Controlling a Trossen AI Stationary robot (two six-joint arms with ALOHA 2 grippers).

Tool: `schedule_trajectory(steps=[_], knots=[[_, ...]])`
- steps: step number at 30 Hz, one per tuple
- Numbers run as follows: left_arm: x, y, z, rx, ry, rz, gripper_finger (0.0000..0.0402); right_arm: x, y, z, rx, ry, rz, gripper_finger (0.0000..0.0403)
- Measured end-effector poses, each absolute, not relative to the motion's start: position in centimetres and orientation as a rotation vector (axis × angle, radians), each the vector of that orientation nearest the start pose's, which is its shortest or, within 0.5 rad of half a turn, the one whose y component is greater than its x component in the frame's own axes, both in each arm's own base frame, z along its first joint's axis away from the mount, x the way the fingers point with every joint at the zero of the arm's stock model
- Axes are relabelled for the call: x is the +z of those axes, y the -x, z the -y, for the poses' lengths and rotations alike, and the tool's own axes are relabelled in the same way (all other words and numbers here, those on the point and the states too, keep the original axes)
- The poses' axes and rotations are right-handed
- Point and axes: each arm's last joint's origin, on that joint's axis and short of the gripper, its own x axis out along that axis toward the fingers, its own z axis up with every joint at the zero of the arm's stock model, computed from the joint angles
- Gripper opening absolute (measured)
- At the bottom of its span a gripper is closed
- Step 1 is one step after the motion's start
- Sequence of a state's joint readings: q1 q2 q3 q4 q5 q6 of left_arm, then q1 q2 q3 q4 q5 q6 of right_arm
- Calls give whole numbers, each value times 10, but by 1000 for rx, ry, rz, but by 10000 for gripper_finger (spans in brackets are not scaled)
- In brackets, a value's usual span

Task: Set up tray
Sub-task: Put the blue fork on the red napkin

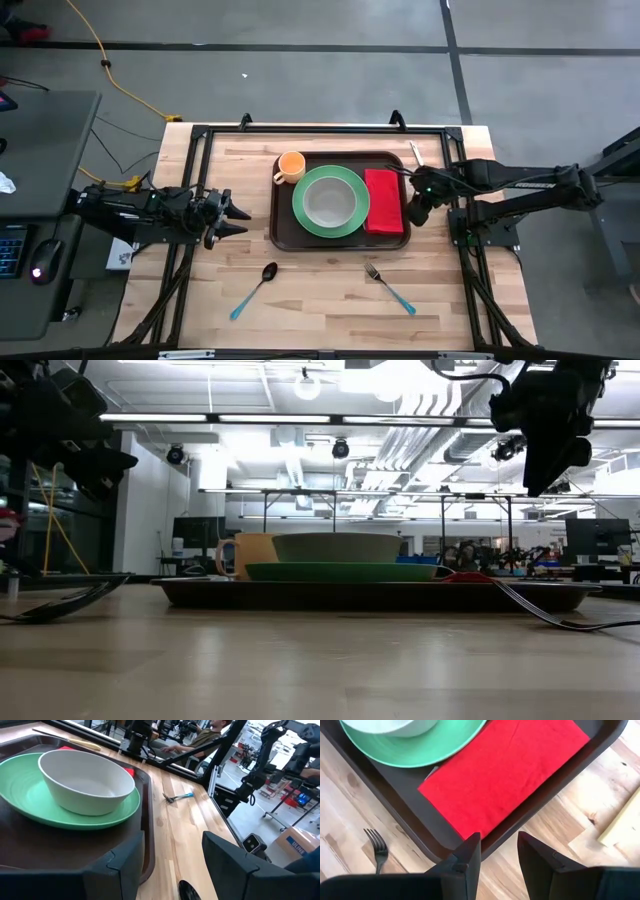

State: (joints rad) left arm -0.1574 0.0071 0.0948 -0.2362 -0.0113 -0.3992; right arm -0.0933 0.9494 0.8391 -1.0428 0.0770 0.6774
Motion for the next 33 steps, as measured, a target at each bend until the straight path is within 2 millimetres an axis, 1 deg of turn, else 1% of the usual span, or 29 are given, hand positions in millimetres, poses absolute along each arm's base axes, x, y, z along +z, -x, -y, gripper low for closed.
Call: schedule_trajectory(steps=[15,24,29,33], knots=[[172,-89,14,-115,385,-174,230,263,-154,16,-513,-627,-1061,108],[172,-89,14,-115,385,-173,230,263,-150,16,-539,-608,-1080,108],[172,-89,14,-116,385,-174,230,264,-148,14,-529,-661,-1071,108],[172,-89,14,-116,385,-174,230,268,-149,7,-464,-728,-1038,108]])
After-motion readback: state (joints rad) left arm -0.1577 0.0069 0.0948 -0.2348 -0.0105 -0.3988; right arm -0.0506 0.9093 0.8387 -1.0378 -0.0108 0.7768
